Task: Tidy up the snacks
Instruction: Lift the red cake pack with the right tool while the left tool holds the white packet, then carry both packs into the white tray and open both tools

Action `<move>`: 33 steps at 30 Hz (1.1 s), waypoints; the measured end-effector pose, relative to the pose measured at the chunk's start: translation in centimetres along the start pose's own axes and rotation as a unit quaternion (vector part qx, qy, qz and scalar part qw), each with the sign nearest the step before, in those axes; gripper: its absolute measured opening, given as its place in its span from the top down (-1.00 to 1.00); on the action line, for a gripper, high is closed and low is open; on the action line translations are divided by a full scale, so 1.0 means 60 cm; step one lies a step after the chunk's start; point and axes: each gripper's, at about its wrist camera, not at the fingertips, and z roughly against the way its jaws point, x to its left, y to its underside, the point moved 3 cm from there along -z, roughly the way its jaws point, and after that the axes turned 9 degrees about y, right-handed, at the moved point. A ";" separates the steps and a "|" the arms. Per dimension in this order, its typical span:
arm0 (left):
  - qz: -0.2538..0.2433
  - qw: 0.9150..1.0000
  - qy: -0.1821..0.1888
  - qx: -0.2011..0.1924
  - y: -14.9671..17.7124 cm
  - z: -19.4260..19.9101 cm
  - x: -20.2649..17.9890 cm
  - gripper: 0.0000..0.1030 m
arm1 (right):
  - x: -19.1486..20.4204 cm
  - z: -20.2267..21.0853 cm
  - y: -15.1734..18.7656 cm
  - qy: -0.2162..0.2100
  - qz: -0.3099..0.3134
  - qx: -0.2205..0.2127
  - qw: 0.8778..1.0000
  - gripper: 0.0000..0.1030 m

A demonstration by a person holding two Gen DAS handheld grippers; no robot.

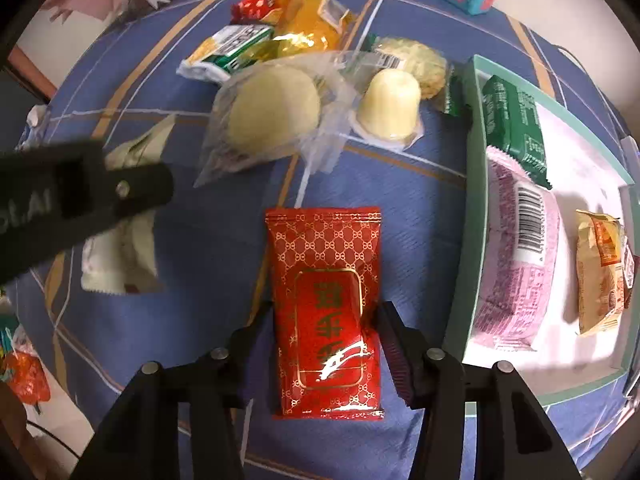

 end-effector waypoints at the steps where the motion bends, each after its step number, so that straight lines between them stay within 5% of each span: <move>1: 0.001 1.000 0.000 0.000 -0.001 -0.001 -0.001 -0.05 | -0.007 0.001 -0.001 0.000 -0.004 -0.001 1.000 0.02; 28: -0.016 1.000 0.003 -0.020 0.008 0.027 -0.021 -0.05 | -0.159 0.133 0.014 -0.077 -0.087 -0.051 0.992 0.07; 33: -0.061 0.998 0.022 -0.019 0.023 0.033 -0.081 -0.05 | -0.255 0.148 0.014 -0.071 -0.158 -0.073 0.982 0.07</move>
